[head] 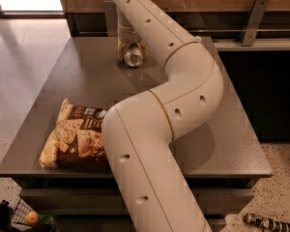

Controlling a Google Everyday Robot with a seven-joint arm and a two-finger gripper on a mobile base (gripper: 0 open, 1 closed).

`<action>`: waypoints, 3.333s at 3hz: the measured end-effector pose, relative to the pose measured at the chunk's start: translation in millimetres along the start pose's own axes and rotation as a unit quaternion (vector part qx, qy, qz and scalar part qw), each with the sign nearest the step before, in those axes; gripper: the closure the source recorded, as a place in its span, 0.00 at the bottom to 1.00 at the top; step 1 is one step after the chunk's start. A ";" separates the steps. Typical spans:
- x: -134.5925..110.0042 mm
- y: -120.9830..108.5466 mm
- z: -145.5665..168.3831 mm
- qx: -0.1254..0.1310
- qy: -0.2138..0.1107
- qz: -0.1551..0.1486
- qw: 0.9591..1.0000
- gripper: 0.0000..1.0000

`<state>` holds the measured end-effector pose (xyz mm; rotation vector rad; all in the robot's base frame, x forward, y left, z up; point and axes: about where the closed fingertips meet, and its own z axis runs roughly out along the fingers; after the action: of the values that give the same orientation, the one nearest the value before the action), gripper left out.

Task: Place 7up can upright

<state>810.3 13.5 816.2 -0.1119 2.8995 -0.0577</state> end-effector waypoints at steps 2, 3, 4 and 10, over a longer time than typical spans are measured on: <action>-5.3 2.4 -0.9 -0.003 -0.008 0.000 1.000 1.00; -6.2 4.3 2.7 -0.004 -0.008 -0.003 1.000 1.00; -6.9 4.0 -1.9 -0.004 -0.008 -0.003 1.000 1.00; 9.1 -70.8 -179.0 0.074 -0.157 0.002 0.985 1.00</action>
Offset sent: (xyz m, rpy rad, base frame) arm -0.0008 0.0001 0.0034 0.0001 -0.0002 0.0000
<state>763.9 -52.4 991.2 -0.0810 2.5705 -0.2318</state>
